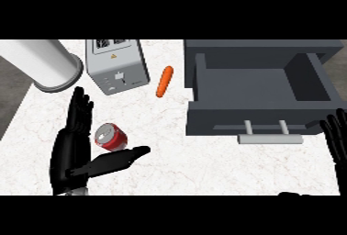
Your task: Pick up the can, place it into the drawer and close the drawer
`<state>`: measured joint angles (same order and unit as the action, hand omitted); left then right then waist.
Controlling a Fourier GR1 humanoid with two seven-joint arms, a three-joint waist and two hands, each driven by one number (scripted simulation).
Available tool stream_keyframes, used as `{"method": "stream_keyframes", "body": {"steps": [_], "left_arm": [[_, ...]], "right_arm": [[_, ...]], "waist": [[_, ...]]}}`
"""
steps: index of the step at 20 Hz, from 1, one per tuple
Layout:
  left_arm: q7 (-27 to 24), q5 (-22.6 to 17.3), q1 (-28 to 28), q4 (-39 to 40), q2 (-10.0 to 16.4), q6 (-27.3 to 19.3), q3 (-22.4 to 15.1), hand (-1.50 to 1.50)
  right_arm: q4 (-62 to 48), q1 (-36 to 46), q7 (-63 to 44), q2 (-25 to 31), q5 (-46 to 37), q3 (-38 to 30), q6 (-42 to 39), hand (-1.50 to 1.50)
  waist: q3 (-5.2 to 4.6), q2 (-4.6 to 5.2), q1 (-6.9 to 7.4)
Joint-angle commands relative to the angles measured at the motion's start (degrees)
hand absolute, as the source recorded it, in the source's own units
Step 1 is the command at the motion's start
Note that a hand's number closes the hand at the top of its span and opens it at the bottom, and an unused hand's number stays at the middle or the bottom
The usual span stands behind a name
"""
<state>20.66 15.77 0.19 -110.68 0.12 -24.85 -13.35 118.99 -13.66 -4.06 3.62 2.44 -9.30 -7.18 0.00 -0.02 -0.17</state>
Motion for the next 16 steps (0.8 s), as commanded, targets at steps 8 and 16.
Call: {"method": "stream_keyframes", "body": {"steps": [8,16], "left_arm": [[-14.58,-4.87,4.84,9.39,-0.09,-1.70,0.76,-1.50],[-23.15,-10.95,1.84,20.63,0.88,2.29,9.42,-1.50]], "right_arm": [[-1.80,-1.87,3.59,0.69,0.91,-3.61,-3.58,-1.50],[0.09,-0.42,0.65,-2.33,0.11,-1.82,-1.60,-1.50]], "waist": [[0.00,-0.01,0.02],[-0.02,0.02,-0.01]]}}
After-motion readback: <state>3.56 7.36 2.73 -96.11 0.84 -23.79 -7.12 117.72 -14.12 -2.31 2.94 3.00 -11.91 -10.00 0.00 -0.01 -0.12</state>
